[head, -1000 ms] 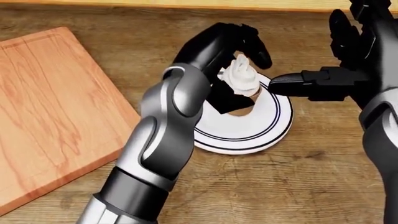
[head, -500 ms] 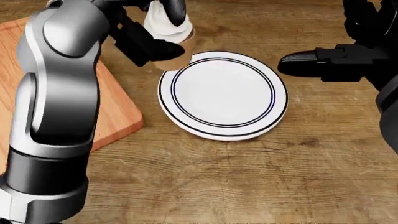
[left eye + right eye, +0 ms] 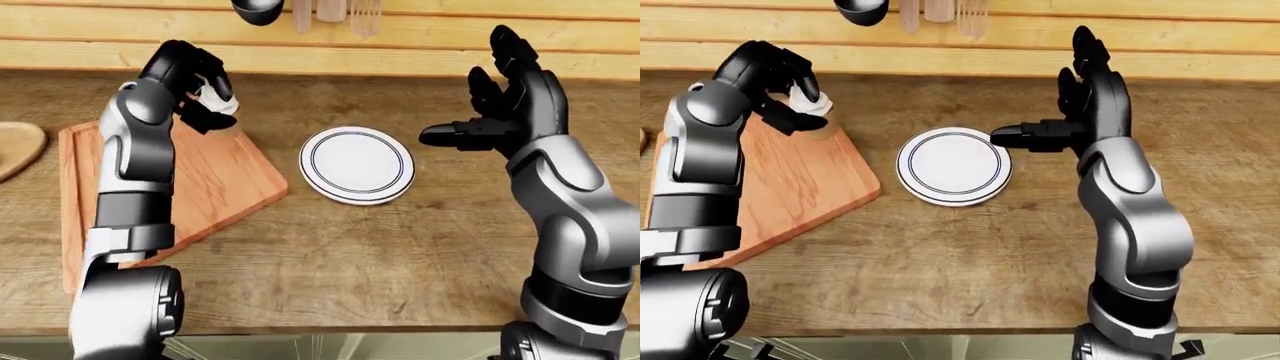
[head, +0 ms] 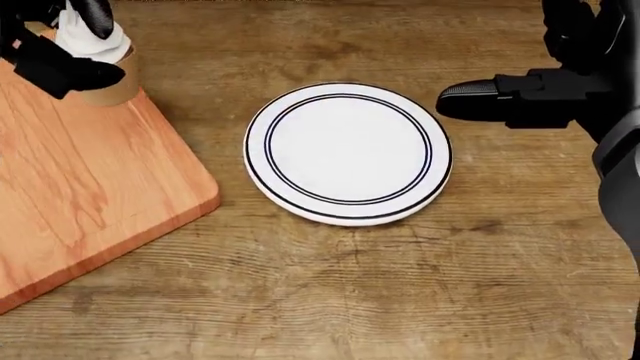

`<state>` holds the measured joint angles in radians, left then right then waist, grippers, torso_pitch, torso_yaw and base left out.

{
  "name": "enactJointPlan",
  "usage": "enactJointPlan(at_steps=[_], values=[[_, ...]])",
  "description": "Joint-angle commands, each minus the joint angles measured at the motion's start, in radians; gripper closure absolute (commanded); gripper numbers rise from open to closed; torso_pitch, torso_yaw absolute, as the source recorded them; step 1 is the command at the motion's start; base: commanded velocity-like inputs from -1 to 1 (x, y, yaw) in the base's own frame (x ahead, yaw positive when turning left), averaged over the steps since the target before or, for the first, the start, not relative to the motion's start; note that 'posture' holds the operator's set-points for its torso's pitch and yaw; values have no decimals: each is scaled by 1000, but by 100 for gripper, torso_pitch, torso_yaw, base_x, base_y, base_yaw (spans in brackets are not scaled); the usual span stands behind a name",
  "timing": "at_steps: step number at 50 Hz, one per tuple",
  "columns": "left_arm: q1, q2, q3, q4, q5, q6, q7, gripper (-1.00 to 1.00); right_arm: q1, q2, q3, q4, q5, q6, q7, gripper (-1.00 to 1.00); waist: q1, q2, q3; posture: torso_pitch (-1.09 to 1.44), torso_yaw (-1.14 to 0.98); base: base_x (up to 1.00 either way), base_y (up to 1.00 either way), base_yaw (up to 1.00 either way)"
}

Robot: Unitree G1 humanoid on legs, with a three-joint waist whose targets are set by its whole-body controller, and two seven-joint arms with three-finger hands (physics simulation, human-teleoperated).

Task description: Move the dessert items from the plate to the tray.

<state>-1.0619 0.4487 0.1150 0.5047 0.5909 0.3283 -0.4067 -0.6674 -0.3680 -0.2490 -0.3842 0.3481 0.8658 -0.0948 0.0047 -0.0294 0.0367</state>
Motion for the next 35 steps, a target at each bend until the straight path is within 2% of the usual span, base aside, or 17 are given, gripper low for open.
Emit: enactJointPlan(at_steps=[1,7,9,16,20,32,35], values=[[-32,31,14,-22,5,-41,27,76,-35,-9,-7,-26,-6,-30,0,-100,1,5,-28,0,0,0,0,0],[4,58,30,-38,-2,-45,22,73,-38,-5,-4,-25,-12,-28,2,-100,0,9,-30,0,0,0,0,0],[21,63,35,-35,-7,-57,27,59,-42,-5,-4,-25,-13,-25,2,-100,0,9,-29,0,0,0,0,0],[45,78,44,-6,-19,-87,44,44,-47,-1,1,-25,-18,-20,2,-100,0,14,-31,0,0,0,0,0],[60,83,47,-14,-26,-87,41,18,-45,-1,2,-20,-24,-24,8,-100,0,15,-31,0,0,0,0,0],[96,95,55,-61,-35,-72,22,-20,-49,3,2,-14,-30,-27,10,-100,0,17,-32,0,0,0,0,0],[96,95,56,-57,-37,-77,23,-43,-49,2,1,-14,-29,-26,10,-100,-1,18,-32,0,0,0,0,0]])
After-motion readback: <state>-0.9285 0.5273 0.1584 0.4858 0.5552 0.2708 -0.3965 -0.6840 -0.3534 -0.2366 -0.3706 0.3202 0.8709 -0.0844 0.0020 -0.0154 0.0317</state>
